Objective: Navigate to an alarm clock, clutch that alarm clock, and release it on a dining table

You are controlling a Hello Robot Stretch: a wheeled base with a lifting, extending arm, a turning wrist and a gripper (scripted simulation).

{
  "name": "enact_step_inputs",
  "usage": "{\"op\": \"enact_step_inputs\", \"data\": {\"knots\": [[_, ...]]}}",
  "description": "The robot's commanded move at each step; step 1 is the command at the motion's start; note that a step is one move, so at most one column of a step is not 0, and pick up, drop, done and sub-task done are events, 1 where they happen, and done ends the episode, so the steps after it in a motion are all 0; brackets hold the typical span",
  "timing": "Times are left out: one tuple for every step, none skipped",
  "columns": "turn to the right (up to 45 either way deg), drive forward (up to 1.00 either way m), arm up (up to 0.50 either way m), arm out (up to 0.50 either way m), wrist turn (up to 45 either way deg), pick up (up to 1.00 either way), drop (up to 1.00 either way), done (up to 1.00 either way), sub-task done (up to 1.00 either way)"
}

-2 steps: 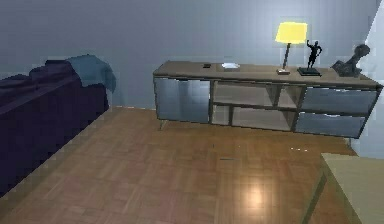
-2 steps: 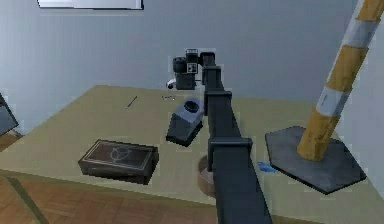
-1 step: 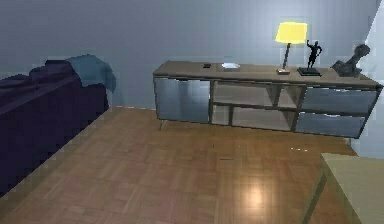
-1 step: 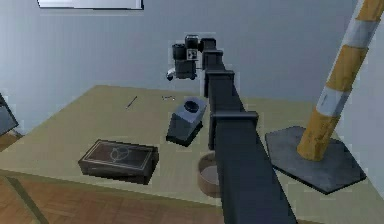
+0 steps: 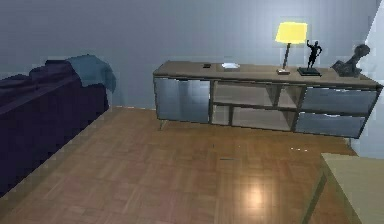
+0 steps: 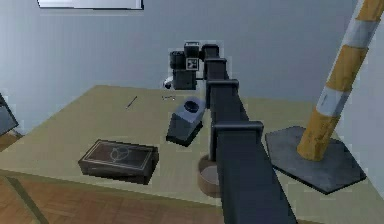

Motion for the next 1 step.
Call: {"op": "enact_step_inputs", "data": {"knots": [[0.0, 0.0, 0.0, 0.0, 0.0, 0.0, 0.0, 1.0, 0.0]]}}
